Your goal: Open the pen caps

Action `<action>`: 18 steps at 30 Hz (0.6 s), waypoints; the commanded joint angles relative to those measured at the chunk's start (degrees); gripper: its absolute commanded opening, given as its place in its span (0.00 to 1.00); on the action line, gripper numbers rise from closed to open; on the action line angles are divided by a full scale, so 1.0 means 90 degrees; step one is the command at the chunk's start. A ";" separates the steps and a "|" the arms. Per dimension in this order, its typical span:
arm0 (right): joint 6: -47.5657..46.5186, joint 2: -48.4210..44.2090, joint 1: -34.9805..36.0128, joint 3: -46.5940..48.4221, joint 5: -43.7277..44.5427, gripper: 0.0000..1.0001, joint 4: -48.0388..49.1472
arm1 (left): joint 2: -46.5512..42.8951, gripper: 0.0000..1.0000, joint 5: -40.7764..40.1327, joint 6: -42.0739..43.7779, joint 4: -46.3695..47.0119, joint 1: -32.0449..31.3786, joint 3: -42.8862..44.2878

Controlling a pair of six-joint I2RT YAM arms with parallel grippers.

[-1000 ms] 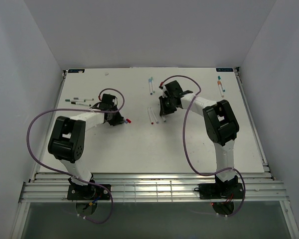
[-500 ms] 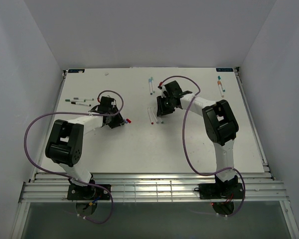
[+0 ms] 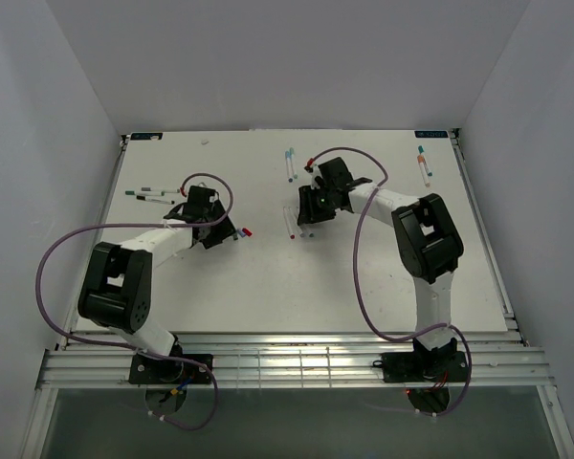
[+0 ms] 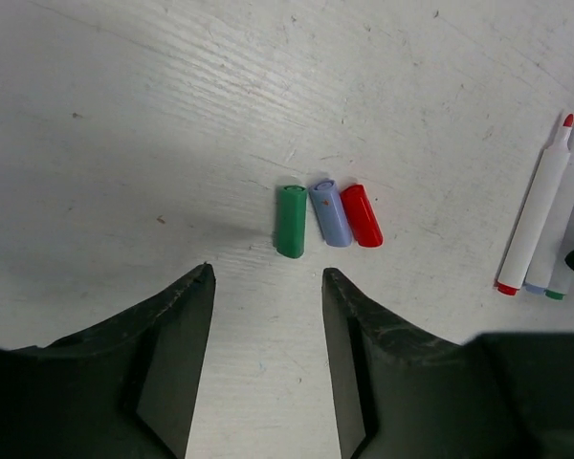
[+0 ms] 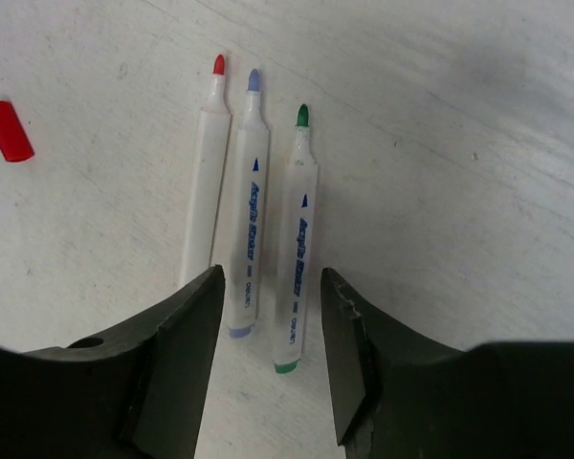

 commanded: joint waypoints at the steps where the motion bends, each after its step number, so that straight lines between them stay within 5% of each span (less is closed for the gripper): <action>1: 0.0286 -0.0833 0.0003 -0.0483 -0.0178 0.53 0.0511 | -0.0479 0.61 -0.0508 0.0114 -0.0243 0.0090 0.0267; 7: 0.0326 -0.1751 0.0316 -0.0972 0.0406 0.64 0.0319 | -0.0577 0.86 -0.0675 0.0183 -0.0469 0.0509 0.0794; 18: 0.0336 -0.2845 0.1448 -0.1333 0.1033 0.76 -0.0718 | 0.0340 0.98 -0.0958 -0.0207 -0.1298 0.1944 0.2677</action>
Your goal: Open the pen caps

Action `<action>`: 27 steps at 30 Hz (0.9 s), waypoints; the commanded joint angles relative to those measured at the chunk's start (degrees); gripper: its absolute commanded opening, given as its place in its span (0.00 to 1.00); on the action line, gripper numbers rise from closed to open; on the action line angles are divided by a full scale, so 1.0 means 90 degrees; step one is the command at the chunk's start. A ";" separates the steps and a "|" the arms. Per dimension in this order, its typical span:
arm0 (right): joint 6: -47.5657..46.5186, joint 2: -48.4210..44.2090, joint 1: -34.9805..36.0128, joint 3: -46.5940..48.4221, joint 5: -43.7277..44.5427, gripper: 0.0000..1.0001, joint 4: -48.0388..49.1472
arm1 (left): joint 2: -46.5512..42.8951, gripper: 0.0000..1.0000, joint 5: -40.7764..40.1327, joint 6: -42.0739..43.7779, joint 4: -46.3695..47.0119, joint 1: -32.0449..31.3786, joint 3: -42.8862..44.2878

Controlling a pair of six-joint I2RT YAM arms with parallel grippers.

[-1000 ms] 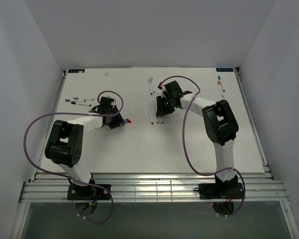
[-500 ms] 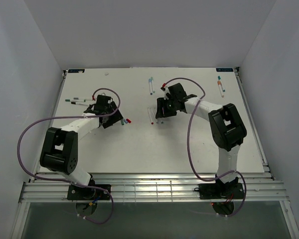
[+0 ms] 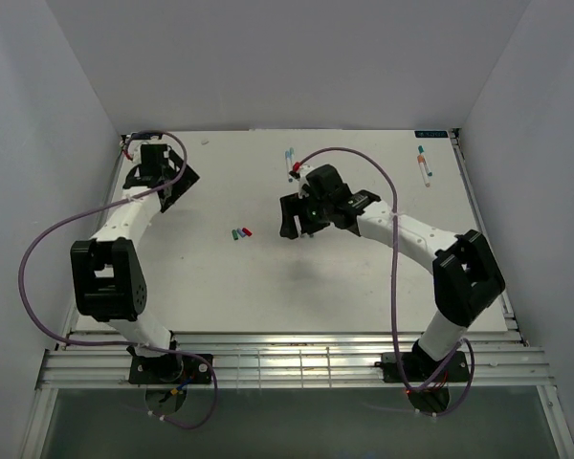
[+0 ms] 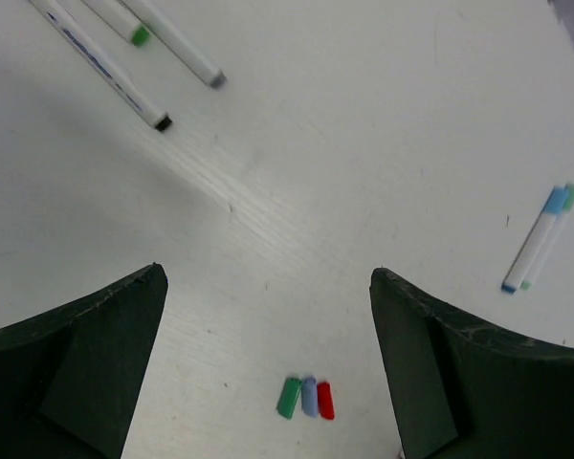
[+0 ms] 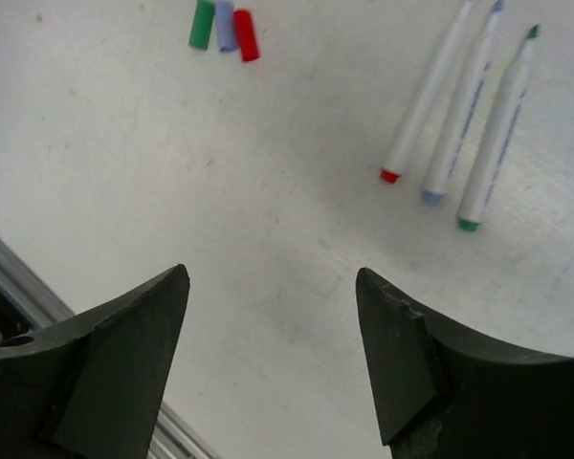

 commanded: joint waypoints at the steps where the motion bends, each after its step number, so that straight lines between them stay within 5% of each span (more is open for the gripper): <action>1: -0.0038 -0.0444 0.0293 -0.0304 0.0125 0.76 -0.0359 | 0.0432 0.98 -0.0245 -0.0278 -0.0538 0.0624 0.0712; 10: -0.0321 -0.0952 0.0342 -0.0646 0.0200 0.80 -0.0299 | 0.1957 0.89 -0.0683 -0.0717 -0.1427 0.1211 0.2371; 27: -0.0351 -0.1060 0.0322 -0.1096 0.0328 0.79 0.0013 | 0.3179 0.87 -0.1016 -0.0981 -0.1721 0.1221 0.3047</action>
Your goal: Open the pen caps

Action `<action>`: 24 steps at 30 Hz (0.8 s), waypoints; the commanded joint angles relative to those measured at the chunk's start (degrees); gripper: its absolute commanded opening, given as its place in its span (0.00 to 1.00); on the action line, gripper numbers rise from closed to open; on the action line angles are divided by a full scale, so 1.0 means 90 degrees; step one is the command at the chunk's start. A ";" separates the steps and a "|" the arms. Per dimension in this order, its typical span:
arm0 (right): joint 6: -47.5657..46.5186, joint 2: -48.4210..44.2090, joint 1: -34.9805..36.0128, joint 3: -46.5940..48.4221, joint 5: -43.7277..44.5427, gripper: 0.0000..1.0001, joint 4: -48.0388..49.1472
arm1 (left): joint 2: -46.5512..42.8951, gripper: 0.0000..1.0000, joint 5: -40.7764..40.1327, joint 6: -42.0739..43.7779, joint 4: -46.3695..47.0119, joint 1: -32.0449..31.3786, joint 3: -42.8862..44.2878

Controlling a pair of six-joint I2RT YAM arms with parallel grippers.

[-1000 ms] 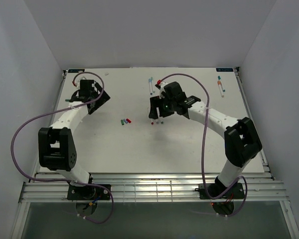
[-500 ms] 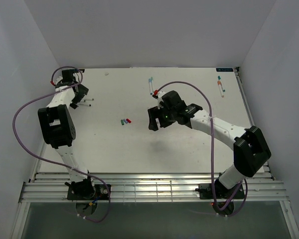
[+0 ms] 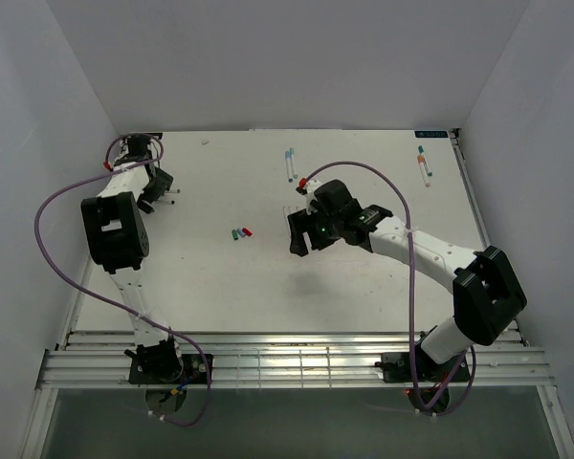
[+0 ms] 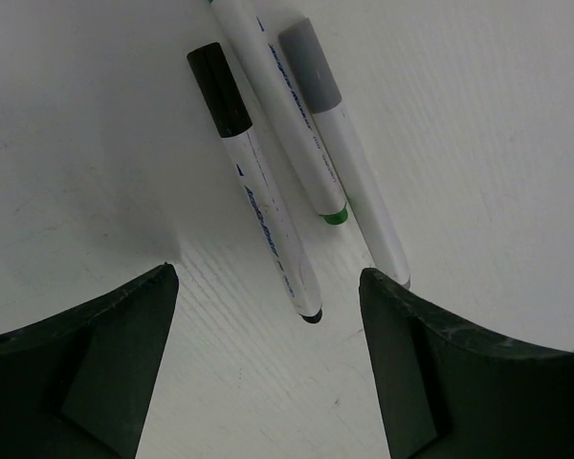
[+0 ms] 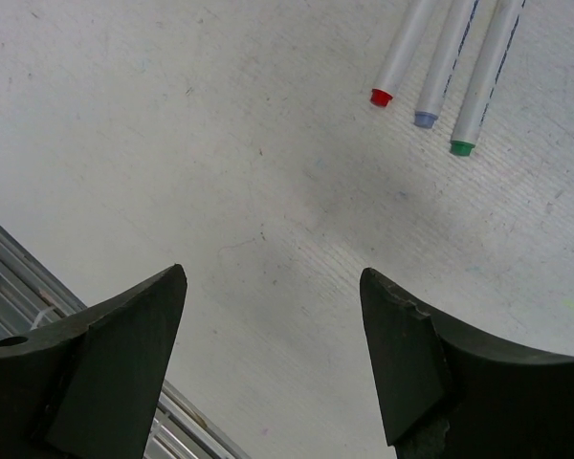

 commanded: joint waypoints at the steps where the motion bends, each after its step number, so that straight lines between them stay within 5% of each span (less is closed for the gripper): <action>1: -0.0098 -0.0071 -0.0027 -0.0044 0.0119 0.79 0.0207 | -0.0020 0.87 -0.0205 -0.0136 -0.0128 -0.0007 0.0165; 24: -0.0010 -0.0169 -0.0096 -0.0376 0.0197 0.78 0.0461 | 0.0459 0.65 -0.0527 0.0342 -0.0226 -0.0213 0.0233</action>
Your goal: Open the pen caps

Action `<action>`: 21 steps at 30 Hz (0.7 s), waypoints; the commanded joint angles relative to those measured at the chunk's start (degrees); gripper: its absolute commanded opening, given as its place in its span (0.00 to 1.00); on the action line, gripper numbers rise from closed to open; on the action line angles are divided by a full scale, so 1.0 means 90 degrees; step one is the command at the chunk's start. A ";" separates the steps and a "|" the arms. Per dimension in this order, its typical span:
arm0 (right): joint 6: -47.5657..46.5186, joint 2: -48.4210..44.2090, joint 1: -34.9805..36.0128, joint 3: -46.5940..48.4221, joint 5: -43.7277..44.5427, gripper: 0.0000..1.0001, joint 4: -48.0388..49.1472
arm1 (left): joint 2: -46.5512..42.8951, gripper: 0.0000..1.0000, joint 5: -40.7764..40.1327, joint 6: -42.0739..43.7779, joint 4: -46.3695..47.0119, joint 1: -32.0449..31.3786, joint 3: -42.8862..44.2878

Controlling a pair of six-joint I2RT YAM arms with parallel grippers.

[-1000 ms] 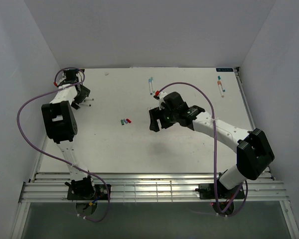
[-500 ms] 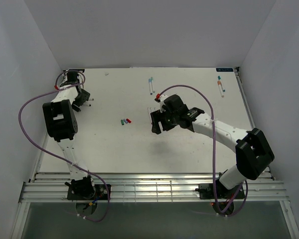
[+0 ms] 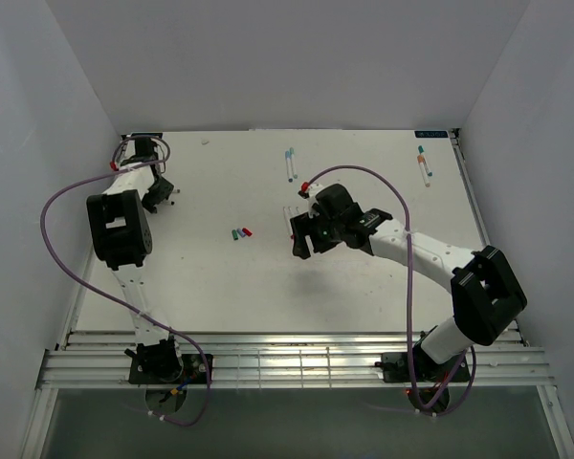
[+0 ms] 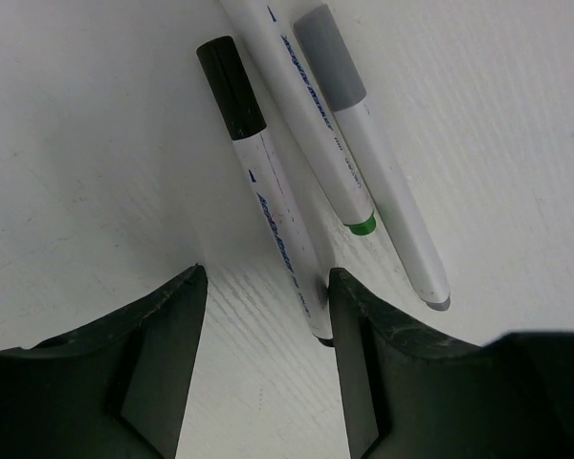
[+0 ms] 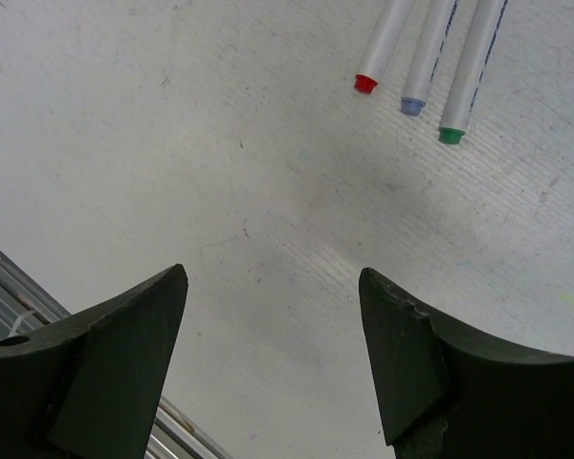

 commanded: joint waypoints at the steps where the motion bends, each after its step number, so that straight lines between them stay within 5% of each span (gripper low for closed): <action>1: 0.0021 -0.0186 -0.0033 -0.0102 0.0098 0.78 0.0298 | 0.0165 0.64 -0.0119 0.0114 -0.0085 -0.0086 0.0131; 16: 0.0080 -0.0722 -0.0081 -0.0414 0.0254 0.78 0.0289 | -0.0692 0.35 -0.0061 -0.0247 0.0090 -0.0126 -0.1293; 21: 0.0129 -0.1016 -0.0081 -0.0697 0.0196 0.78 0.0376 | -0.1240 0.11 0.0154 -0.0374 0.0276 -0.0135 -0.2221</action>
